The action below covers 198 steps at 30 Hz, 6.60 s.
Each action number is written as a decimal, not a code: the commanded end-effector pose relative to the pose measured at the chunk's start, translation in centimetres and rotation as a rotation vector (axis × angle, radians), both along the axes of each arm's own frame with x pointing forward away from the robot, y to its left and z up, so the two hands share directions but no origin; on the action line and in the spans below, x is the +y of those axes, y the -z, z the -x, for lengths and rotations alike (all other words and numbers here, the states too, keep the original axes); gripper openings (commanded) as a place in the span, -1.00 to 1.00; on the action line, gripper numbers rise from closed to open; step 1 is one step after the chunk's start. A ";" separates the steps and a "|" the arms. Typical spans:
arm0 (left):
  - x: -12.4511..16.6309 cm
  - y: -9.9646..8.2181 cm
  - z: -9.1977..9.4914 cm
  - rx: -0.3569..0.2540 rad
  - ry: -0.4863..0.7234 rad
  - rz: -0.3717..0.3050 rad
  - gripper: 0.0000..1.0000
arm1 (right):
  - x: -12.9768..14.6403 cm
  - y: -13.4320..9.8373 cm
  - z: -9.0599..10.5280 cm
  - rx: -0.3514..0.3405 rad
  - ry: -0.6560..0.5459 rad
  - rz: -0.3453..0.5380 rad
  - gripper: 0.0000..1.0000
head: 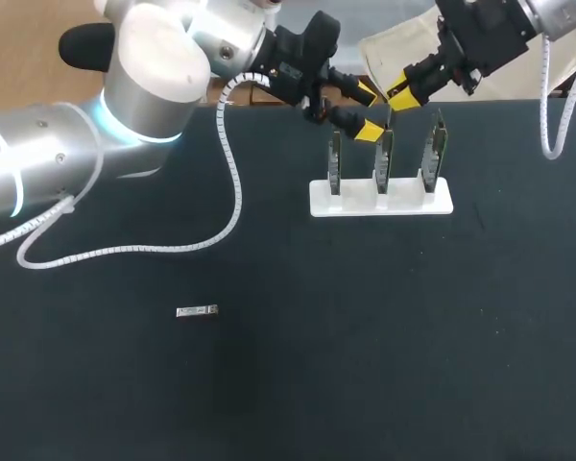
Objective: Pick up the optical module with the left hand, and insert it into the network port with the right hand.
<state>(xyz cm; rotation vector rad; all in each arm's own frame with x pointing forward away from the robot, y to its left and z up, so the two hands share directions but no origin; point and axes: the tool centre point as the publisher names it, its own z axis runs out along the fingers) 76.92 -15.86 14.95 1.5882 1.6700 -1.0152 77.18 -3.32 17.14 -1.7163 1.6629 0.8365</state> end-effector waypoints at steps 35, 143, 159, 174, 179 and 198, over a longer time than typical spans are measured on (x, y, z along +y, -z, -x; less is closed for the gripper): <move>-0.1 0.0 -0.2 0.003 0.004 -0.004 1.00 | 0.2 0.1 -0.4 -0.010 0.021 -0.001 -1.00; -0.1 0.0 -0.2 0.003 0.004 -0.004 1.00 | 0.3 0.2 -0.1 -0.007 -0.018 0.022 -1.00; -0.1 0.0 -0.2 0.003 0.004 -0.004 1.00 | 0.2 0.2 -0.1 -0.006 -0.008 0.028 -1.00; -0.1 0.0 -0.2 0.003 0.004 -0.004 1.00 | 0.3 0.1 -0.2 0.005 -0.002 0.026 -1.00; -0.1 0.0 -0.2 0.003 0.004 -0.004 1.00 | 0.3 -0.1 -0.3 0.011 0.007 0.022 -1.00; -0.1 0.0 -0.2 0.003 0.004 -0.004 1.00 | 0.2 -0.2 -0.8 0.044 0.006 0.020 -1.00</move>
